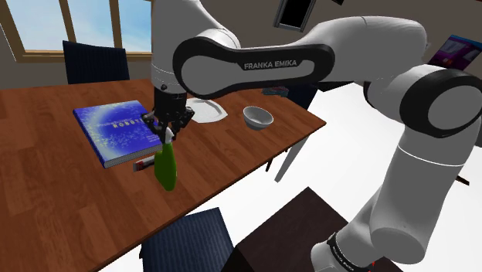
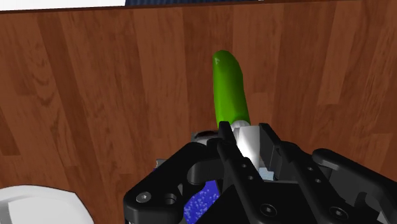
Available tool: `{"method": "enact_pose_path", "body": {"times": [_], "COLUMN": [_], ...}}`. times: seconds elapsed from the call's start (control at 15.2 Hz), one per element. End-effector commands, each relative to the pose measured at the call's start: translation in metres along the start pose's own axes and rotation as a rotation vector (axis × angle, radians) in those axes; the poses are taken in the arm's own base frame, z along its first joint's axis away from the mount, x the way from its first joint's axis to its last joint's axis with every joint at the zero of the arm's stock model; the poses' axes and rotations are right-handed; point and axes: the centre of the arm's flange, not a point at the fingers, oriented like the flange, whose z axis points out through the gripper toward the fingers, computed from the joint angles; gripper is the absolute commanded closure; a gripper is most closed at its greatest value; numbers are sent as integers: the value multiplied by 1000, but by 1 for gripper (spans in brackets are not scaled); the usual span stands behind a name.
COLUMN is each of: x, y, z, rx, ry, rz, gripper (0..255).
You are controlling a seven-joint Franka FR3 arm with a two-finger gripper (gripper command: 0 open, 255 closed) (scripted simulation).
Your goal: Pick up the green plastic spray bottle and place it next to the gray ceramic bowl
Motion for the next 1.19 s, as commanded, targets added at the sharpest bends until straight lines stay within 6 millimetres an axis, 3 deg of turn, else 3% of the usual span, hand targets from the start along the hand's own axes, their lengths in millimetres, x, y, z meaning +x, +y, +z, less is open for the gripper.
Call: {"method": "enact_pose_path", "body": {"times": [0.0, 1.12], "x": [1, 5], "y": [2, 3], "z": [-12, -101], "rx": [0, 0], "ry": [0, 0], "rz": [0, 0], "gripper": [255, 255]}}
